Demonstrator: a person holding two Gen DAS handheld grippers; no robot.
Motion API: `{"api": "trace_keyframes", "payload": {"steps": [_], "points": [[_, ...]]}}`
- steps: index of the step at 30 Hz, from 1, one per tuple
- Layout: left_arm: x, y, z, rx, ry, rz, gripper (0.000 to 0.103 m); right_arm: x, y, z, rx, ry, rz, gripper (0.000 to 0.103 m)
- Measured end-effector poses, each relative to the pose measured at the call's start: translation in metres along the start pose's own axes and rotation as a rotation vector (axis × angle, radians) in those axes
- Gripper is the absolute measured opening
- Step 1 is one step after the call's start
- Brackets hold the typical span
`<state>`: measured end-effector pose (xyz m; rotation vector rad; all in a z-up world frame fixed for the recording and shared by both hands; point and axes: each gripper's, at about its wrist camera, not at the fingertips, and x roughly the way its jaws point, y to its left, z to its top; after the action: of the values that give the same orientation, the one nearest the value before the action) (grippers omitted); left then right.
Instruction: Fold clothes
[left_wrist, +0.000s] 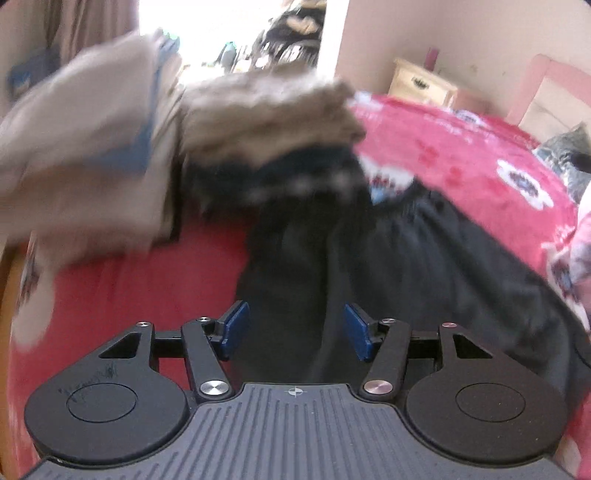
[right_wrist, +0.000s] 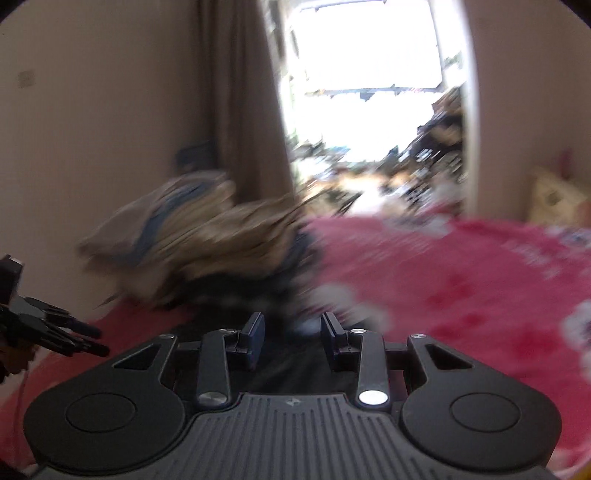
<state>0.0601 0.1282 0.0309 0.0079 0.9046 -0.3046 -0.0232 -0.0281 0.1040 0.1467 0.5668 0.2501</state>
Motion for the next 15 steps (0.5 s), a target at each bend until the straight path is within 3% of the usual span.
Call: {"api": "trace_keyframes", "payload": {"steps": [4,9,15], "points": [[-0.007,0.008,-0.05,-0.076,0.089,-0.017,0.057,0.043,0.053,-0.034,0.064,0.084,0.101,0.036],[-0.01,0.01,-0.096,-0.151,0.189,-0.088,0.057,0.077,0.12,-0.073,-0.02,0.222,0.168,0.037],[-0.012,0.011,-0.122,-0.213,0.22,-0.137,0.059,0.102,0.135,-0.105,0.092,0.401,0.176,0.037]]}}
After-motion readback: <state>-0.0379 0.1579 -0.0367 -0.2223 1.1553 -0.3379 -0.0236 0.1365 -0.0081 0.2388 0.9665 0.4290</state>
